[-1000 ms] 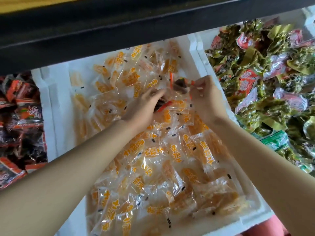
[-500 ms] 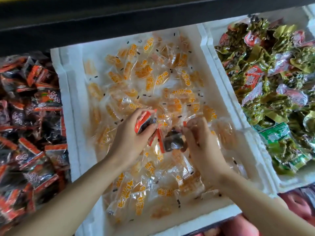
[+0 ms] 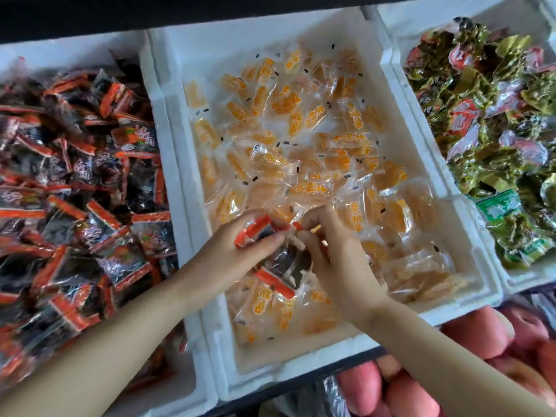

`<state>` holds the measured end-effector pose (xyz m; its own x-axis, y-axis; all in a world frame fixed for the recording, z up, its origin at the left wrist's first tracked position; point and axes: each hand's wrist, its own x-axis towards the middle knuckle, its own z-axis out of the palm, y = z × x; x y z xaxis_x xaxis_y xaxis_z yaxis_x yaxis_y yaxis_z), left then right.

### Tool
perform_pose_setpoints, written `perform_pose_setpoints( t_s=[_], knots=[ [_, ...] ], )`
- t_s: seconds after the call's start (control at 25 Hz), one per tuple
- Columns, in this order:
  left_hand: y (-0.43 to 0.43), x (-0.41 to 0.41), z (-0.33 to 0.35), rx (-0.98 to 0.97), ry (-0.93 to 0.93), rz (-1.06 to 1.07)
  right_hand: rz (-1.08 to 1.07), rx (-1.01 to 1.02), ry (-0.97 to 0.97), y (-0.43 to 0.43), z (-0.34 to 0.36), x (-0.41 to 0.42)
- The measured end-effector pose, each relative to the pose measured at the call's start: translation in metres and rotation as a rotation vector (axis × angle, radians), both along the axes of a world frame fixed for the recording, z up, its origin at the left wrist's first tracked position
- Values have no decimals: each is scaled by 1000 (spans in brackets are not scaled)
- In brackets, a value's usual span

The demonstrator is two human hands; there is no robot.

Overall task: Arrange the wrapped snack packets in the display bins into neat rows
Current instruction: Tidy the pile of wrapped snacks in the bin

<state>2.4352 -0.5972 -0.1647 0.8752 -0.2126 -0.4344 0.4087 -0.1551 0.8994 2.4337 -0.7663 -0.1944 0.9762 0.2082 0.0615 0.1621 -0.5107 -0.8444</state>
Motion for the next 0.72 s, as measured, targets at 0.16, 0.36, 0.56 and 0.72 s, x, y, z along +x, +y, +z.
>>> perform_pose_setpoints(
  t_s=[0.16,0.36,0.56,0.72],
  knots=[
    [18,-28,2,29,19,-36,16,-28,-26,25,0,-20],
    [70,-67,1,243,-150,-31,192,131,200,67,6,-51],
    [138,-95,13,389,-211,181,304,87,190,128,8,-52],
    [215,-110,7,568,-257,275,289,7,170,185,13,-37]
  ],
)
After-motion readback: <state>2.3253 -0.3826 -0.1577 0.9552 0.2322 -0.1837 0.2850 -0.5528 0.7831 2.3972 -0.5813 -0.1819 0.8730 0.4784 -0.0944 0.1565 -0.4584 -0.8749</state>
